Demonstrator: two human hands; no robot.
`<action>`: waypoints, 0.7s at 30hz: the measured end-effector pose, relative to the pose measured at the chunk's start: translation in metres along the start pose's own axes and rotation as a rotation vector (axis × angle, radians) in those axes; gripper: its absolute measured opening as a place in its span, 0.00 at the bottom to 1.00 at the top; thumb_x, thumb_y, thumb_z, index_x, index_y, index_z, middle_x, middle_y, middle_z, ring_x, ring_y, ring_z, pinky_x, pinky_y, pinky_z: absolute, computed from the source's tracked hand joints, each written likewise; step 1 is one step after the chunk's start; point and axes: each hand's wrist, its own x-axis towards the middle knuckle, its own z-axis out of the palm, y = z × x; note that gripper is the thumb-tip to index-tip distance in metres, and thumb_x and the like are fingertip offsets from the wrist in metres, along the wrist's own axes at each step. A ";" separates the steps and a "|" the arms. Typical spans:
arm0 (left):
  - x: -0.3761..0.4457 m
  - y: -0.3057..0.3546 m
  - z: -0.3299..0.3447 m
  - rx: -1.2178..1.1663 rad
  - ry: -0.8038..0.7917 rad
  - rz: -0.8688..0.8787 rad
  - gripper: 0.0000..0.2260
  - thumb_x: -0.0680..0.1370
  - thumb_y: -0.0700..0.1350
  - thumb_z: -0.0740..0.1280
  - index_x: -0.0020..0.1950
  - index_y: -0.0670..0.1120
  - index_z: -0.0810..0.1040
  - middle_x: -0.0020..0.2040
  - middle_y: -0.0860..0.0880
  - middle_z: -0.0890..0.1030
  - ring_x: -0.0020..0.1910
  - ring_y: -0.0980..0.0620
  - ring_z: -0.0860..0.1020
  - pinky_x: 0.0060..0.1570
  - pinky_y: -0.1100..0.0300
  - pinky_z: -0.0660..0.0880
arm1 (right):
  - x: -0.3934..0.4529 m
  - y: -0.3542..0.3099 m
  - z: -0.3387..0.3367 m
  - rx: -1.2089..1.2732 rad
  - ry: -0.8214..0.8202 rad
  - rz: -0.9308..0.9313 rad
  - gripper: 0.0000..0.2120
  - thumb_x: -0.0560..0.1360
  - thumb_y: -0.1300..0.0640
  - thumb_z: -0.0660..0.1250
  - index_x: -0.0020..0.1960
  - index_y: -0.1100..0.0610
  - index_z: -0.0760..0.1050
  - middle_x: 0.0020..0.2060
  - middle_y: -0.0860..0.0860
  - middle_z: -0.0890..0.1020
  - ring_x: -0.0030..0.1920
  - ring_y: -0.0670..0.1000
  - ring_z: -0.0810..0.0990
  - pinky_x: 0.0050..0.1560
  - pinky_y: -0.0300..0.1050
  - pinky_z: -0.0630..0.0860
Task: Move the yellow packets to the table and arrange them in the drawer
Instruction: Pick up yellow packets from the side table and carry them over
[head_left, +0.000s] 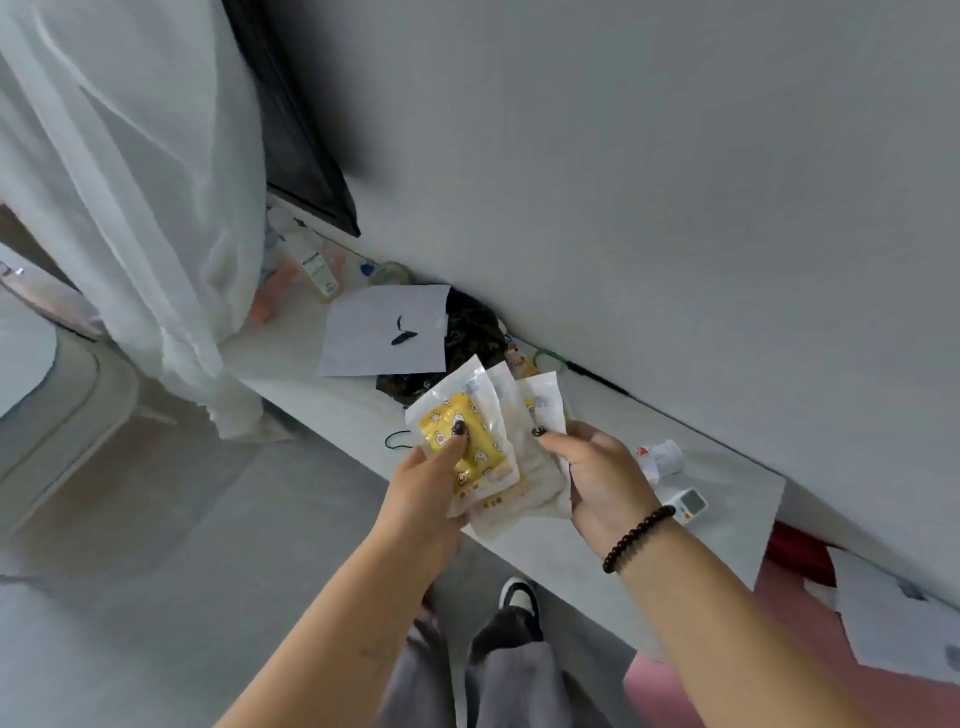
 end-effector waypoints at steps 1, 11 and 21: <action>-0.010 0.002 -0.006 -0.015 0.018 0.026 0.10 0.81 0.44 0.62 0.60 0.43 0.76 0.53 0.42 0.84 0.50 0.42 0.83 0.51 0.43 0.79 | -0.005 -0.001 0.008 -0.033 -0.017 -0.009 0.09 0.74 0.67 0.65 0.54 0.64 0.78 0.48 0.62 0.84 0.48 0.61 0.82 0.51 0.62 0.77; -0.085 0.029 -0.128 -0.104 0.177 0.226 0.08 0.80 0.46 0.64 0.58 0.47 0.78 0.49 0.47 0.85 0.47 0.47 0.84 0.47 0.48 0.81 | -0.058 0.029 0.133 -0.238 -0.290 -0.029 0.08 0.76 0.67 0.64 0.52 0.61 0.79 0.46 0.59 0.85 0.46 0.56 0.83 0.47 0.55 0.81; -0.132 0.037 -0.338 -0.249 0.297 0.228 0.09 0.82 0.44 0.60 0.59 0.47 0.78 0.49 0.48 0.85 0.46 0.49 0.84 0.41 0.53 0.81 | -0.105 0.165 0.303 -0.626 -0.459 -0.100 0.21 0.63 0.55 0.77 0.54 0.55 0.76 0.48 0.53 0.85 0.49 0.55 0.84 0.54 0.59 0.79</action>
